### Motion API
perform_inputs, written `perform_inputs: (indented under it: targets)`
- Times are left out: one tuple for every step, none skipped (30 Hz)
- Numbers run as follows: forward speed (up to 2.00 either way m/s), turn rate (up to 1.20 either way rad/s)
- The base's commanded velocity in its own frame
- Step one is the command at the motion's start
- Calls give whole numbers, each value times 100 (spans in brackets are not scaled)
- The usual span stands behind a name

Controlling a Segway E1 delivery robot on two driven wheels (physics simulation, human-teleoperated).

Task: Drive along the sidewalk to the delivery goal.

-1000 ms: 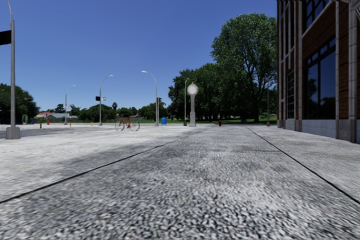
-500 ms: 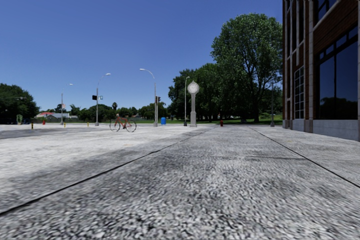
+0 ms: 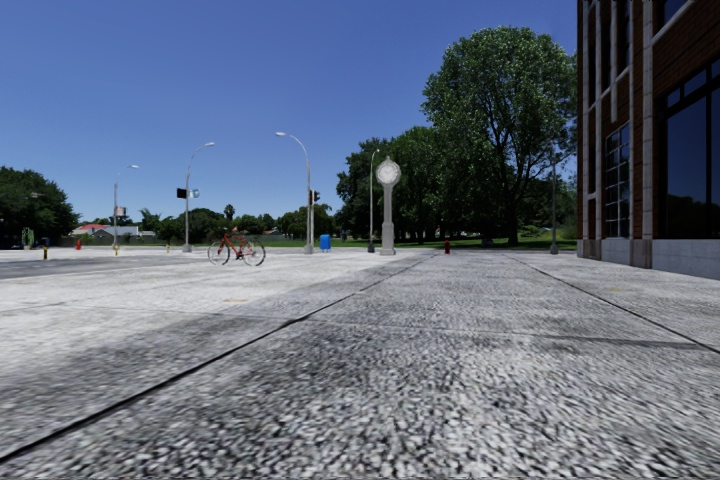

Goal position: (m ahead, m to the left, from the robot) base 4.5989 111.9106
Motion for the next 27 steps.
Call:
perform_inputs:
  targets:
    - [200,0]
    - [200,0]
    - [200,0]
    - [200,0]
    - [200,0]
    - [200,0]
    - [200,0]
    - [200,0]
    - [200,0]
    - [200,0]
    - [200,0]
    - [200,0]
    - [200,0]
    - [200,0]
    - [200,0]
    - [200,0]
    - [200,0]
    - [200,0]
    - [200,0]
    - [200,0]
    - [200,0]
    - [200,0]
    - [200,0]
    - [200,0]
    - [200,0]
    - [200,0]
    - [200,0]
